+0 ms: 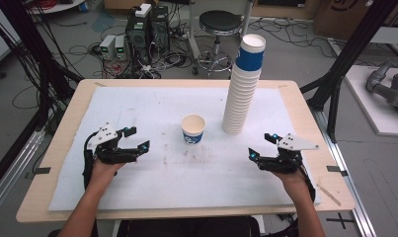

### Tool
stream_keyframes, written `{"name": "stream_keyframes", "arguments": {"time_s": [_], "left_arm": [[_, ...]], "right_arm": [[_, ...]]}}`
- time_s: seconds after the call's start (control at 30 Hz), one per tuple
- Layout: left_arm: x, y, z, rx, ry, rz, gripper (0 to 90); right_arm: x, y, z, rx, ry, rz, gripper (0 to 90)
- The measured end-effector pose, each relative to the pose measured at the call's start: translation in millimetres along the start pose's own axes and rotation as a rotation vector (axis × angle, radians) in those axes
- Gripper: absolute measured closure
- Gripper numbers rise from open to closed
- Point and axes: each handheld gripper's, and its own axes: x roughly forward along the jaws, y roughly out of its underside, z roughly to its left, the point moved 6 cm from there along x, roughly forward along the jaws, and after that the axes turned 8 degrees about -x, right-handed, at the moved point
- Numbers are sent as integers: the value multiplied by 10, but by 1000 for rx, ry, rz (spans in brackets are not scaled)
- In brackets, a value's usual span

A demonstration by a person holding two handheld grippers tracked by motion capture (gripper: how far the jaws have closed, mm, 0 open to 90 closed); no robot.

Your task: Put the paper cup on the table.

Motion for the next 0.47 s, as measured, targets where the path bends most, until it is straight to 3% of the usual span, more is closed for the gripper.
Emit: {"name": "stream_keyframes", "arguments": {"time_s": [0.3,0.47], "left_arm": [[-9,-2,22,-8,-10,-10,205],[26,51,84,-29,-37,29,197]], "right_arm": [[-51,0,-27,-15,22,-11,201],[-55,19,-37,-16,23,-11,201]]}}
